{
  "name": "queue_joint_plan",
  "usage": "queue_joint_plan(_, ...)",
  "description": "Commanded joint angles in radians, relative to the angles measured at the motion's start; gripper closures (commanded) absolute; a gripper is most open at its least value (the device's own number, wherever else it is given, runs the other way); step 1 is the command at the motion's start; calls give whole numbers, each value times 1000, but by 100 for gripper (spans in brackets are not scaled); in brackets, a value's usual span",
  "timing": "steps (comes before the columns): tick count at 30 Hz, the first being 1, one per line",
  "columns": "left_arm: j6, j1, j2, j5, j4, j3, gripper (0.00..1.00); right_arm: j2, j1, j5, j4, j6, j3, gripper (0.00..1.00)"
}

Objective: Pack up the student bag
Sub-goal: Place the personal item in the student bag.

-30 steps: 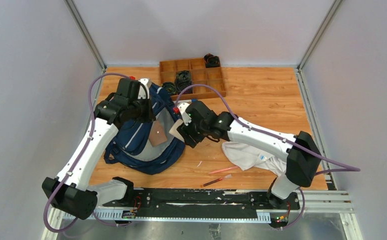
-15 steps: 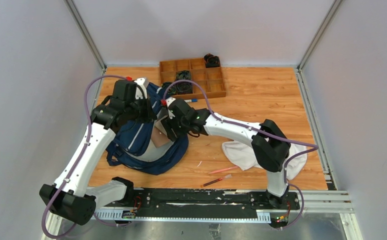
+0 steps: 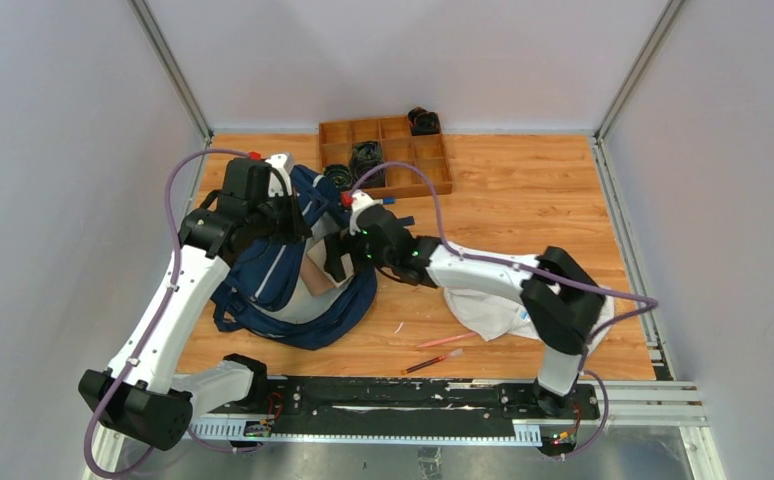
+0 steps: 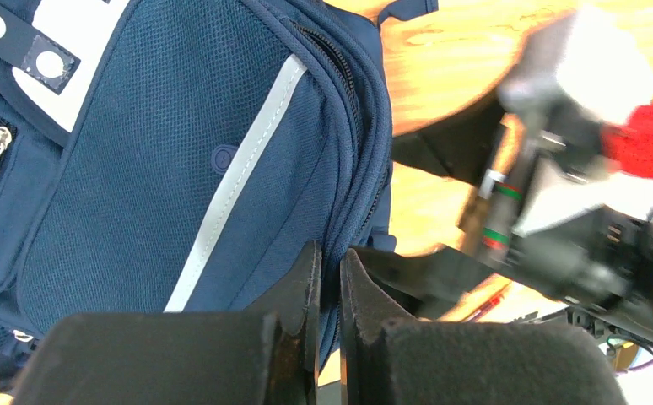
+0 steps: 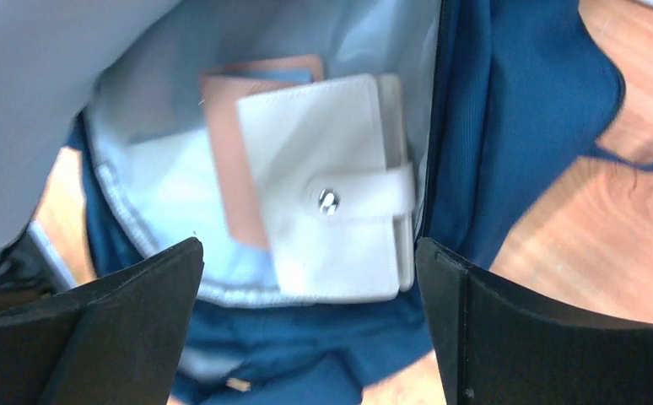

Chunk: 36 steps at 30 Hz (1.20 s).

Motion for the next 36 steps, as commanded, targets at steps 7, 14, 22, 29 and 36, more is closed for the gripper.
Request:
queue_joint_plan(7,-18,-3,2,65,63,29,100,-231,10,-92,235,262,-265,48)
queue_joint_plan(14,-22,-3,-14,58,62,12,100,-173,10,-145,178,329,-300,100)
queue_joint_plan(22,-29,-3,-21,52,62,1,100,-132,10,-125,108,319,-289,100)
queue_joint_plan(29,-26,-1,-22,47,61,4,100,-87,-10,-100,85,307,-275,100)
queue_joint_plan(36,-22,-1,-26,42,62,-5,100,-66,-20,-61,40,270,-227,100)
